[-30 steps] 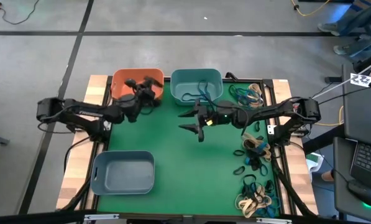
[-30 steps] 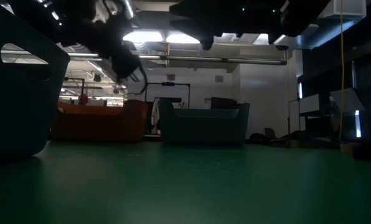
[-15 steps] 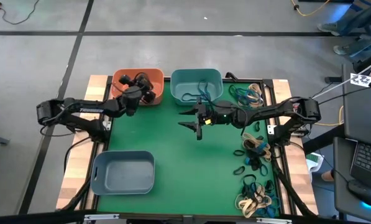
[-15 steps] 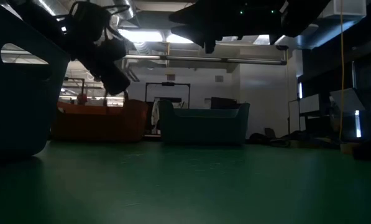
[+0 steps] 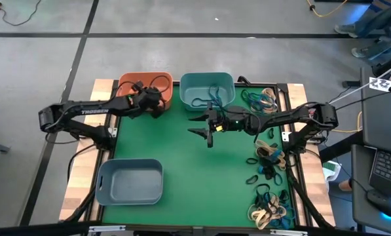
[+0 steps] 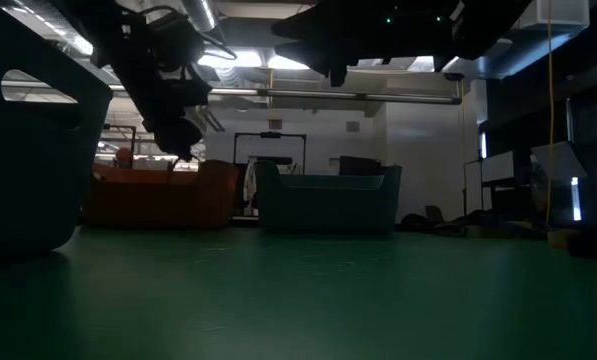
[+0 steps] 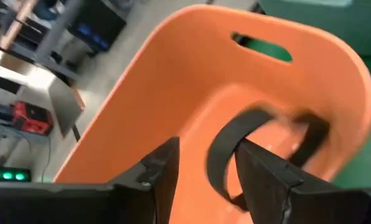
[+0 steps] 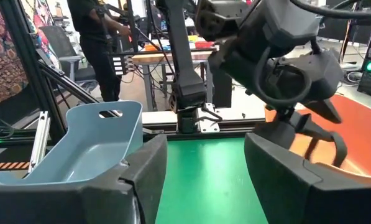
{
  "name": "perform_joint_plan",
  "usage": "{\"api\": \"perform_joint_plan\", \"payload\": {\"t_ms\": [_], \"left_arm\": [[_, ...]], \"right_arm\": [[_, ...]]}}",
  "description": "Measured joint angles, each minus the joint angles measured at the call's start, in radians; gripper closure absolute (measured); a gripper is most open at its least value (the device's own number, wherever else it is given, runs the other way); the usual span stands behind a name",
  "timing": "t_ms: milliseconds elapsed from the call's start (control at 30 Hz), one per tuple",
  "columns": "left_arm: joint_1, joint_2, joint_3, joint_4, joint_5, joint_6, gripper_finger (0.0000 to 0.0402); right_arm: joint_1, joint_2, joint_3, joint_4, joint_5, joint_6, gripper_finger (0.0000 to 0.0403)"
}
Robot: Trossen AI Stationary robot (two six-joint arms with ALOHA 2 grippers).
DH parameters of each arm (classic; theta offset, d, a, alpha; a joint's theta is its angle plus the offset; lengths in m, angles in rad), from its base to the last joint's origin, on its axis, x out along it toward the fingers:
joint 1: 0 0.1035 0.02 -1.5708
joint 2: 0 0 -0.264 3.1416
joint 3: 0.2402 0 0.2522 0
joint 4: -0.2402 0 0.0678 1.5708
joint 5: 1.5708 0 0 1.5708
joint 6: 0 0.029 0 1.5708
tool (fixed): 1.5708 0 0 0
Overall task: Sort rubber bands into baskets
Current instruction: Put the black rubber band into the orange bin
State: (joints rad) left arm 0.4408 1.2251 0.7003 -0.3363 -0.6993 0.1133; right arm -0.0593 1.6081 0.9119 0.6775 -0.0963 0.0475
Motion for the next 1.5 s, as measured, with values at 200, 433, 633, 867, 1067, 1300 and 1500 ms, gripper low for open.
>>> {"api": "perform_joint_plan", "payload": {"t_ms": [200,433,633,867,1067,1300,1500], "left_arm": [[-0.036,-0.022,0.035,-0.078,0.002,-0.034,0.0245],[-0.046,-0.116,0.036,0.020,-0.017,0.129,0.0248],[-0.046,-0.179,0.036,0.023,0.056,0.019,0.0256],[-0.065,-0.189,0.036,0.025,0.266,0.026,0.0255],[-0.075,-0.189,0.036,0.025,0.269,0.042,0.0253],[-0.075,-0.189,0.036,0.025,0.269,0.043,0.0253],[-0.075,-0.189,0.036,0.026,0.269,0.042,0.0253]], "right_arm": [[0.000,0.000,0.000,-0.002,0.000,0.000,0.0187],[0.000,0.000,0.000,-0.009,0.000,0.000,0.0187],[0.000,0.000,0.000,-0.020,0.013,0.000,0.0187],[0.000,-0.021,-0.001,-0.116,0.129,0.000,0.0187],[0.000,-0.136,-0.001,-0.331,0.266,-0.025,0.0187],[0.000,-0.299,0.000,-0.704,0.436,-0.026,0.0187],[0.000,-0.387,0.000,-0.985,0.574,0.060,0.0187]]}}
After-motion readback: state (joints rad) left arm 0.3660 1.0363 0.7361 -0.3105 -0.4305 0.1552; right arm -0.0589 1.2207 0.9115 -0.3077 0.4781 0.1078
